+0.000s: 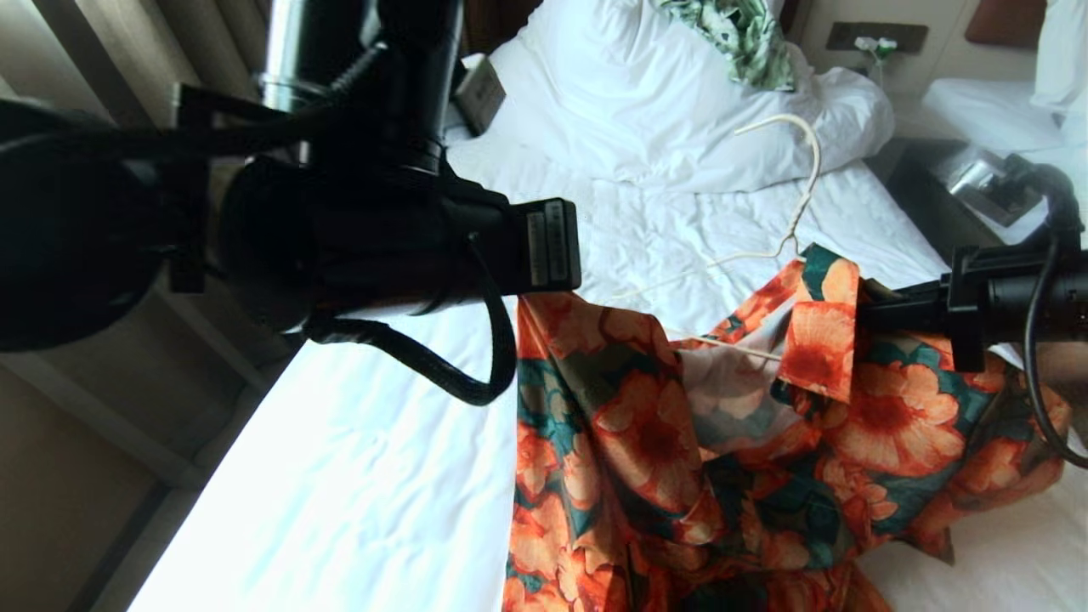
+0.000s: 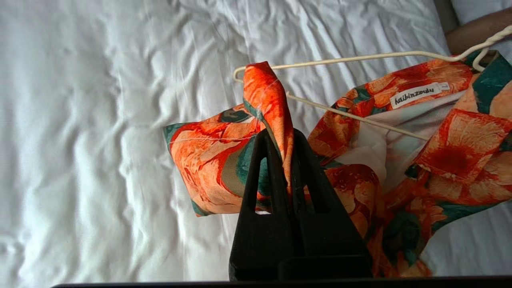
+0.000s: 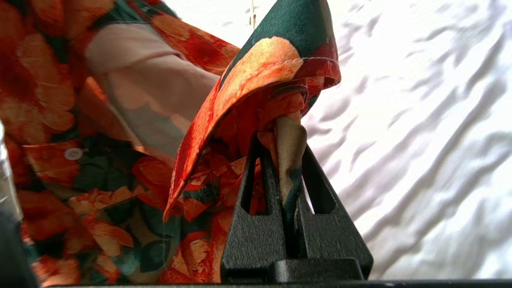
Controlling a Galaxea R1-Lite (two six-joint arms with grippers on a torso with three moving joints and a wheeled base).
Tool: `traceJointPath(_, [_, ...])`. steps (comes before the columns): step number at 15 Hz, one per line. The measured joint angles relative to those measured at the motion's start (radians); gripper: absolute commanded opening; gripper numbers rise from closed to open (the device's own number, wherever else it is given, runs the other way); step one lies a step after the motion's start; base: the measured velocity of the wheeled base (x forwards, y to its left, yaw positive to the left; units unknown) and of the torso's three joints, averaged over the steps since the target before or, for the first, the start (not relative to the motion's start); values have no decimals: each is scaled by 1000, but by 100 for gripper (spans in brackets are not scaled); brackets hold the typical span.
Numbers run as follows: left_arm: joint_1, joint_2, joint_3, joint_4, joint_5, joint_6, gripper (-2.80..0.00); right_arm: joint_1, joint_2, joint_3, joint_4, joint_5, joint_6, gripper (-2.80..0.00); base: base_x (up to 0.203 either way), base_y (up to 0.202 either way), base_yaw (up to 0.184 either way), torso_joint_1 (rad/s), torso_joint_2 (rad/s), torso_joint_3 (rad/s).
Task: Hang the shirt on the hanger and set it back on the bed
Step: Hook the other side of the shirt onto the hanger
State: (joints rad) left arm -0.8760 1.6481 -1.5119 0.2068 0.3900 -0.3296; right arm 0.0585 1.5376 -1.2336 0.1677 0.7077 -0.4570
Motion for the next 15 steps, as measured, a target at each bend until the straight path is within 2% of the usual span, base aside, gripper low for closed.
traceJointPath(3, [39,-33,37,-100,-24,-1,-280,1,64,-92,-70,-4,26,-280,0,0,0,0,0,0])
traceJointPath(7, [63,-60,249,-280,-96,-8,-280,14,101,-121,-9,-12,27,-280,0,0,0,0,0,0])
traceJointPath(11, [49,-68,519,-424,-129,-59,-280,32,84,11,43,-27,7,-280,0,0,0,0,0,0])
traceJointPath(15, [-69,-44,683,-450,-141,-165,-280,41,57,184,41,-82,-7,-280,0,0,0,0,0,0])
